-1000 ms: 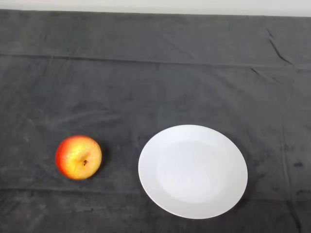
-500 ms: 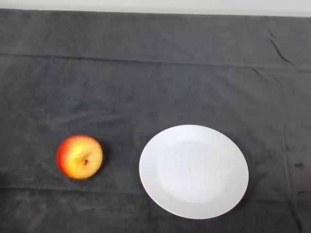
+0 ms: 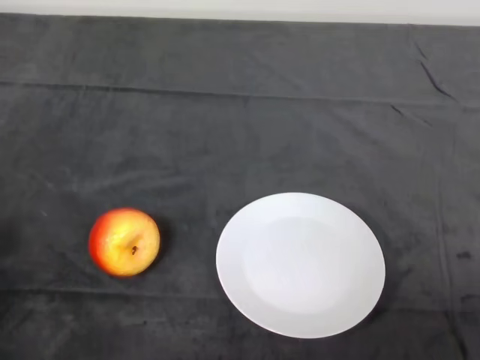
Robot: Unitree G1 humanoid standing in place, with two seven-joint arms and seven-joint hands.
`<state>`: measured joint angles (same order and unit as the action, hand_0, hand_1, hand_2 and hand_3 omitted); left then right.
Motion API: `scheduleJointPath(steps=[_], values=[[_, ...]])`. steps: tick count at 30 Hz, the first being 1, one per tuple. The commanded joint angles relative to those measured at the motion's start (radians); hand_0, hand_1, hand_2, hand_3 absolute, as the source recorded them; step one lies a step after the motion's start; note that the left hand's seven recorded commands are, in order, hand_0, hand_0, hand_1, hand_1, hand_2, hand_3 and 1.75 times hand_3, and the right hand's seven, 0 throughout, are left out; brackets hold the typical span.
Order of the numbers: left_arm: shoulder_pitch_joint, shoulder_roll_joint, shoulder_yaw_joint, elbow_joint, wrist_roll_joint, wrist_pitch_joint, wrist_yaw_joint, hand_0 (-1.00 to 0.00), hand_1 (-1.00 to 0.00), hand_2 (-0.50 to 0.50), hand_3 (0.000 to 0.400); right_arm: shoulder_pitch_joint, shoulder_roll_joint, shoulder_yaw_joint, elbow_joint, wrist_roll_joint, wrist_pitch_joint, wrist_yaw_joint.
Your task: Move the apple to the plate
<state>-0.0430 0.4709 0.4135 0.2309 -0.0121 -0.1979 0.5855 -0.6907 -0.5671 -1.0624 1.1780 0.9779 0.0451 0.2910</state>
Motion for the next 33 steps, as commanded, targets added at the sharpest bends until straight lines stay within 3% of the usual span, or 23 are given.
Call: scheduleJointPath(steps=[1, 8, 13, 22, 33], values=[[0.035, -0.016, -0.028, -0.08, 0.042, 0.042, 0.009, 0.0, 0.0, 0.0, 0.0, -0.016, -0.025, -0.0017, 0.005, 0.0188, -0.01, 0.0039], [0.033, -0.06, -0.163, -0.3, 0.106, 0.215, 0.005, 0.0, 0.0, 0.0, 0.0, -0.014, -0.023, -0.0005, 0.0, 0.0182, -0.009, 0.0016], [0.032, -0.07, -0.259, -0.39, 0.137, 0.298, -0.024, 0.0, 0.0, 0.0, 0.0, -0.014, -0.022, 0.0003, -0.003, 0.0178, -0.009, 0.0001], [0.011, -0.071, -0.409, -0.436, 0.17, 0.392, -0.092, 0.0, 0.0, 0.0, 0.0, -0.012, -0.02, 0.0012, -0.007, 0.0175, -0.008, -0.0021], [-0.013, -0.065, -0.534, -0.421, 0.174, 0.455, -0.179, 0.0, 0.0, 0.0, 0.0, -0.011, -0.019, 0.0019, -0.01, 0.0176, -0.008, -0.004]])
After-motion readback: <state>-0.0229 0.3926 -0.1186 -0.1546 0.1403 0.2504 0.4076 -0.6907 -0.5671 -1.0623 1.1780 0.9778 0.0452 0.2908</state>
